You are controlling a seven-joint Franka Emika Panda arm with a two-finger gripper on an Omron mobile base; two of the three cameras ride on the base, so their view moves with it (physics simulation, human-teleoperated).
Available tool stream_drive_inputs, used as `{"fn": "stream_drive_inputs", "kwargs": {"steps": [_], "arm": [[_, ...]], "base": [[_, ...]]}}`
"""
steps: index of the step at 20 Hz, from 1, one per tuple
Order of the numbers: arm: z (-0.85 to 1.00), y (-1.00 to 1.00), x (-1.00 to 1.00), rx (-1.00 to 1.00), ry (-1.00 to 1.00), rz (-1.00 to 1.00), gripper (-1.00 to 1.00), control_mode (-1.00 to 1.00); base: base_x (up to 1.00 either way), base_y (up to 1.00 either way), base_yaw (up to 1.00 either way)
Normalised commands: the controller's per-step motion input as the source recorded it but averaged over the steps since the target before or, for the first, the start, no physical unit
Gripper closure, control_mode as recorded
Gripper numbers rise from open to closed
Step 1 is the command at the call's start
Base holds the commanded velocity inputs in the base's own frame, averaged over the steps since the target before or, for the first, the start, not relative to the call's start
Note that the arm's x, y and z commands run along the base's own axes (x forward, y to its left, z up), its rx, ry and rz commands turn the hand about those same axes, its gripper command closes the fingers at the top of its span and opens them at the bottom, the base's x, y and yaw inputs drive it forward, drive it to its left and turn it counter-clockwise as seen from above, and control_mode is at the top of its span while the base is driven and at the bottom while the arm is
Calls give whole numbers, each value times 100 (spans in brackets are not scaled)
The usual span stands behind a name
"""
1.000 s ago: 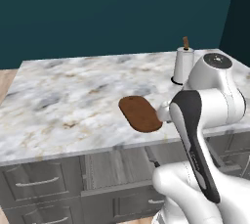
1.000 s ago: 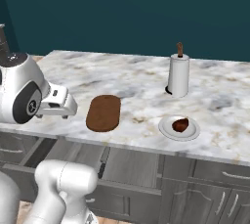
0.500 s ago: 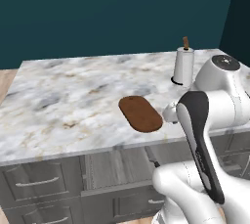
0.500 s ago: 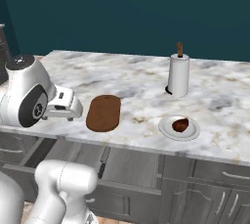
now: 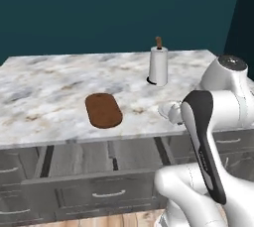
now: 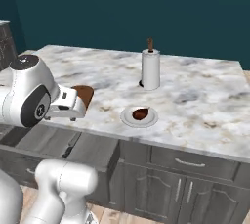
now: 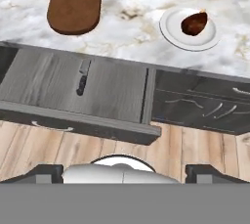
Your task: Pick up the knife from the drawer and place it on the cutting board. Then place the meat from the plate to the cutting board.
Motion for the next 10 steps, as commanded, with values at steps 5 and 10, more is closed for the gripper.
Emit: {"fn": "stream_drive_inputs", "kwargs": {"steps": [5, 10], "arm": [[0, 0, 0, 0, 0, 0, -100, 100], [0, 0, 0, 0, 0, 0, -100, 100]], "base": [[-67, -99, 30], [-14, -68, 41]]}}
